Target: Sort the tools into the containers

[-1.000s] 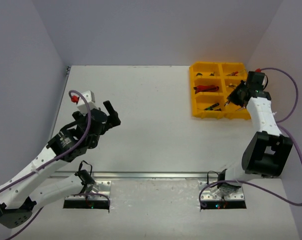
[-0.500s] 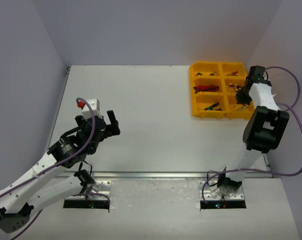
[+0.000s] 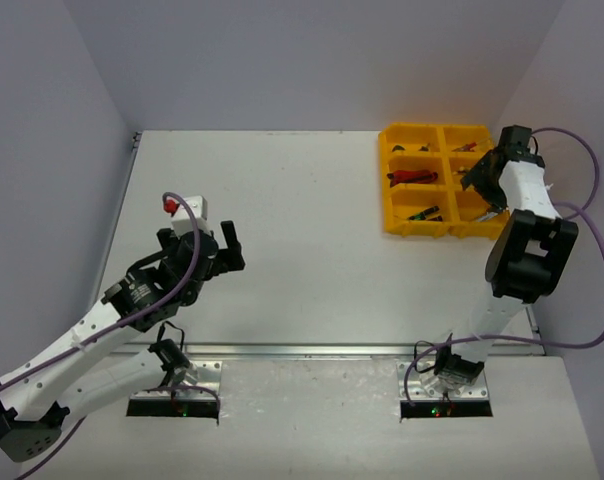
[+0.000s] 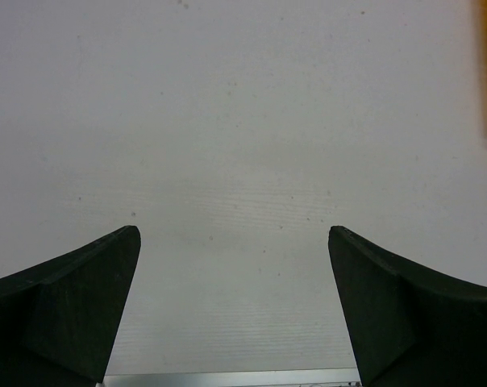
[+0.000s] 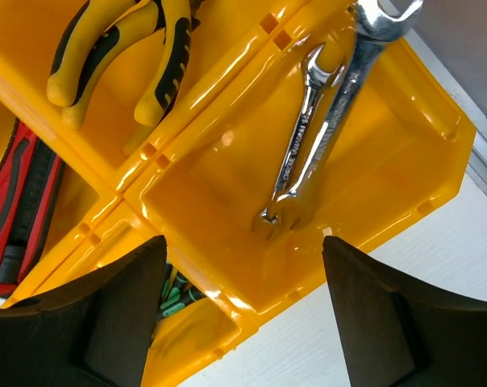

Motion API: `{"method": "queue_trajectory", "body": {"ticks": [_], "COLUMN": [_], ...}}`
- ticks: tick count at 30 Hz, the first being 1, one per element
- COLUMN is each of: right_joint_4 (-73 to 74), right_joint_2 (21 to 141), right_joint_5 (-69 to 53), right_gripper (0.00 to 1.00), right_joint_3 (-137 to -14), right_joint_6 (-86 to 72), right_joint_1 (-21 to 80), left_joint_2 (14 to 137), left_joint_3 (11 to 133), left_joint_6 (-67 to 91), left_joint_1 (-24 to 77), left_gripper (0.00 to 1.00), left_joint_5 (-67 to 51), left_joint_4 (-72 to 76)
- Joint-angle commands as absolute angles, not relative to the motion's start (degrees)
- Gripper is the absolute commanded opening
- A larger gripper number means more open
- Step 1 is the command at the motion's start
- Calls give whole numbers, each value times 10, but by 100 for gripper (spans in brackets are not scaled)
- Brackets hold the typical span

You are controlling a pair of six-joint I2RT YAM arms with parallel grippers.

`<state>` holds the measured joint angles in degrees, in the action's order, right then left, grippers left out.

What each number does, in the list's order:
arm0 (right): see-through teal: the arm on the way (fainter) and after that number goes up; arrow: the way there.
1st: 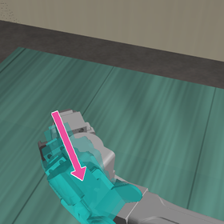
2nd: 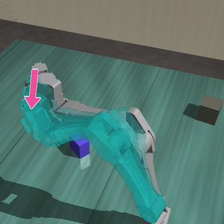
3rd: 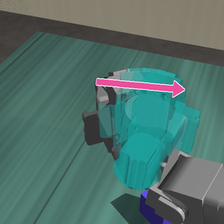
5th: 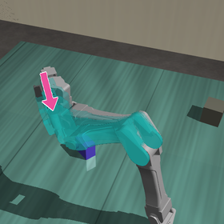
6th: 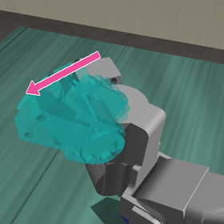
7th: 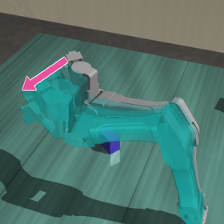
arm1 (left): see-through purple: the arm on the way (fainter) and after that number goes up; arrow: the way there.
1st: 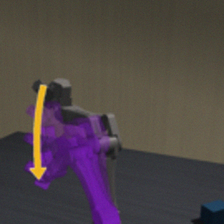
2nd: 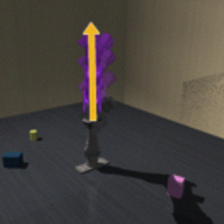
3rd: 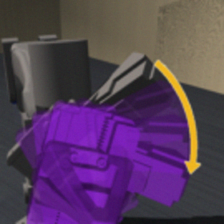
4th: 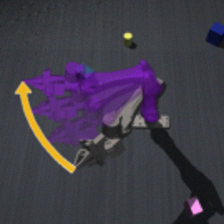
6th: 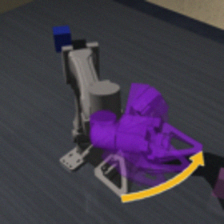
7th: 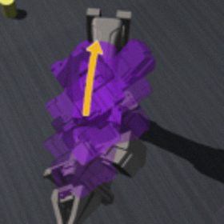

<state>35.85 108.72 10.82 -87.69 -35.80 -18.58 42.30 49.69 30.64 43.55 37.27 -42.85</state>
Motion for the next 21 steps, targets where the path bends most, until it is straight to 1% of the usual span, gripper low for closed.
{"method": "queue_trajectory", "body": {"ticks": [1, 5, 10, 13, 15, 18, 21], "right_joint_4": [353, 344, 334, 345, 349, 373, 358], "right_joint_2": [1015, 962, 879, 841, 793, 740, 635], "right_joint_5": [73, 42, 19, 5, 24, 26, 2], "right_gripper": [79, 82, 86, 88, 98, 99, 99], "right_joint_3": [-870, -832, -792, -780, -755, -733, -655], "right_joint_6": [-363, -348, -345, -333, -295, -261, -213], "right_joint_1": [-187, -184, -179, -164, -106, -50, -4], "left_joint_2": [432, 430, 414, 425, 433, 441, 440], "left_joint_3": [503, 507, 499, 502, 506, 507, 498], "left_joint_6": [306, 314, 298, 301, 310, 310, 294], "left_joint_1": [430, 383, 311, 303, 295, 274, 227], "left_gripper": [100, 100, 100, 100, 100, 100, 100], "left_joint_5": [388, 392, 358, 365, 386, 387, 381], "left_joint_4": [-413, -415, -390, -393, -397, -394, -374]}}
